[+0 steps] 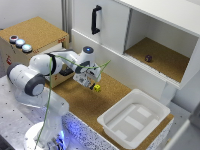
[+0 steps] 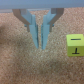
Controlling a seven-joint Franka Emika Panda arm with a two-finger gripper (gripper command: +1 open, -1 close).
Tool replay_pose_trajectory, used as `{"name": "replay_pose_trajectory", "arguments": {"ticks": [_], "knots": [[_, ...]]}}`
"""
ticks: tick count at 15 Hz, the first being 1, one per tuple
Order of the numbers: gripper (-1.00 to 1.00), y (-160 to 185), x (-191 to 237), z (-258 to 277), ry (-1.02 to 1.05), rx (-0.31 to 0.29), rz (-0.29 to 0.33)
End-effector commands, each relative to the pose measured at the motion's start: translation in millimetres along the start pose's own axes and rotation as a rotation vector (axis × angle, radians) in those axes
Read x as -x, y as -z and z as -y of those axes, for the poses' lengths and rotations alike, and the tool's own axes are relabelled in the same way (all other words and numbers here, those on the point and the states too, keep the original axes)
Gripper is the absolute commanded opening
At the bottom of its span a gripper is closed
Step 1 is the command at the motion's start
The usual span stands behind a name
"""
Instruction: Go push the yellow block to the right
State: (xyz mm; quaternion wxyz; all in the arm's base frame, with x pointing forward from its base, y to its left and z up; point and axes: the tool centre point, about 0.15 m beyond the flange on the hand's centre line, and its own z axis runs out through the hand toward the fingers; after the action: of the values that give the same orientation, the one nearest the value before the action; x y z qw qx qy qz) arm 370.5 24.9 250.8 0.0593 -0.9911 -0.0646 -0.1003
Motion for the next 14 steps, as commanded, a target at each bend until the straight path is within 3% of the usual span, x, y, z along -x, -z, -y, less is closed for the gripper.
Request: {"name": "replay_pose_trajectory", "arguments": {"ticks": [1, 4, 14], "knots": [[-1.00, -48, -35, -16, -0.028, -0.101, 0.049], [-1.00, -55, -35, -23, -0.029, -0.142, 0.055], [-1.00, -64, -47, -65, -0.059, -0.103, 0.073]]}}
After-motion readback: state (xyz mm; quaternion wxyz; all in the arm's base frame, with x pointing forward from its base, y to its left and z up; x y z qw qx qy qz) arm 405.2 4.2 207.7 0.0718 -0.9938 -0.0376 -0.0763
